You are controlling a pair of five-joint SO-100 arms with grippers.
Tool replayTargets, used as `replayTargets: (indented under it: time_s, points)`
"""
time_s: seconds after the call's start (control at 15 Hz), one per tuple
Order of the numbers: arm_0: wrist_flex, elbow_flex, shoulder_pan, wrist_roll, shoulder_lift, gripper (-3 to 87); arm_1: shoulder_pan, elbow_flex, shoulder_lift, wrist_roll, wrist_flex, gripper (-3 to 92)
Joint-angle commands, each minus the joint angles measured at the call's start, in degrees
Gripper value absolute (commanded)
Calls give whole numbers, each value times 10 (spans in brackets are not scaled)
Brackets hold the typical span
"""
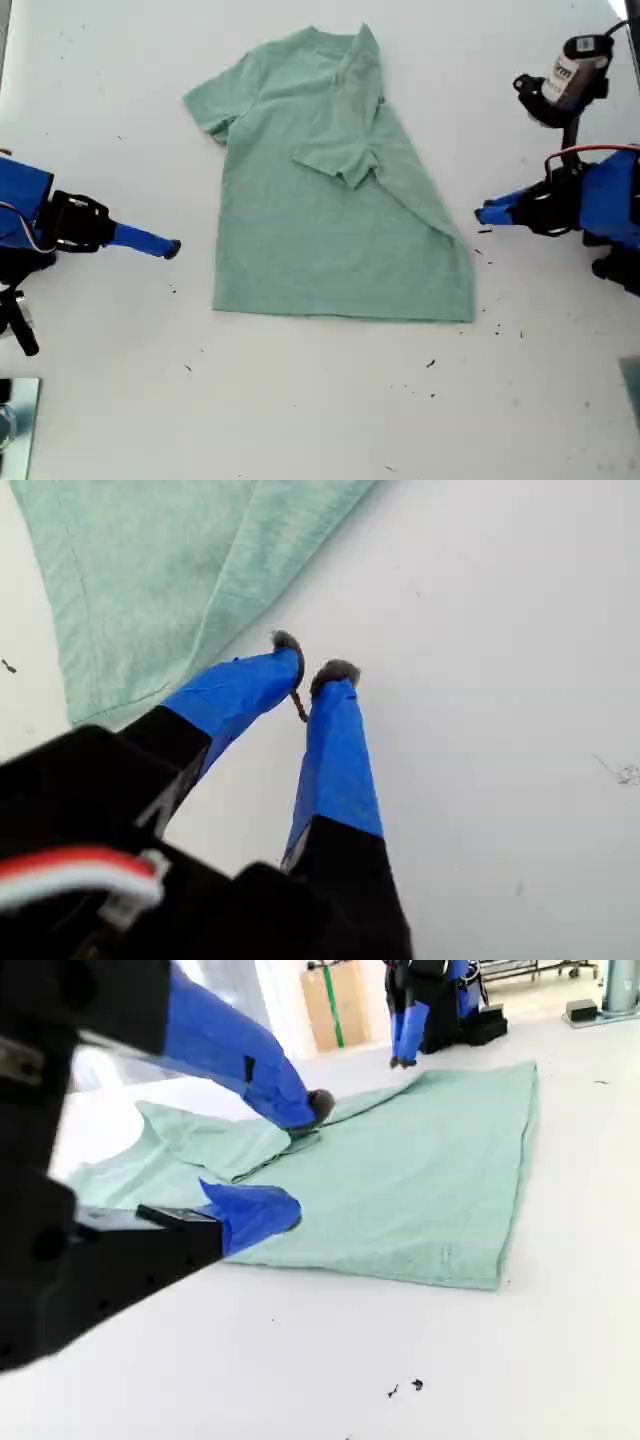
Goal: Fold t shirt
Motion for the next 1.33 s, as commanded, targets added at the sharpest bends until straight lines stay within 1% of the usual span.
replayTargets:
  time_s: [0.0, 0.07, 0.47, 0.53, 0.6, 0.67, 0.73, 0.8, 0.87, 0.93, 1.0, 1.07, 1.2, 1.27]
  points:
    - [3, 2, -17, -51, 4, 15, -14, 38, 8, 375, -4, 25]
    - [3, 2, -18, -52, 4, -1, -14, 38, 8, 374, -4, 25]
    - [3, 2, -19, -56, 4, 10, -14, 39, 8, 374, -4, 25]
    - [3, 1, -27, -65, 4, -1, -14, 39, 8, 375, -4, 25]
    - [2, 1, -35, -110, 4, -1, -15, 39, 8, 379, -4, 25]
    - [-32, 2, -38, -130, 4, -1, -15, 39, 8, 380, -5, 25]
    - [-105, -4, -39, -91, -4, -1, -14, 40, 8, 380, -7, 25]
    - [-146, -37, -35, -96, -52, -1, -11, 40, 8, 378, -9, 25]
    - [-150, -105, -40, -105, -152, -1, -11, 40, 8, 377, -9, 25]
    - [-138, -201, -52, -93, -280, -1, -13, 40, 8, 380, -9, 25]
    - [-90, -316, -72, -74, -404, -1, -15, 40, 8, 381, -10, 25]
    - [-26, -425, -99, -47, -502, -1, -15, 40, 8, 380, -10, 25]
    - [122, -609, -184, 25, -656, -2, -18, 40, 8, 379, -10, 25]
    - [166, -665, -228, 69, -708, -2, -18, 40, 8, 377, -10, 25]
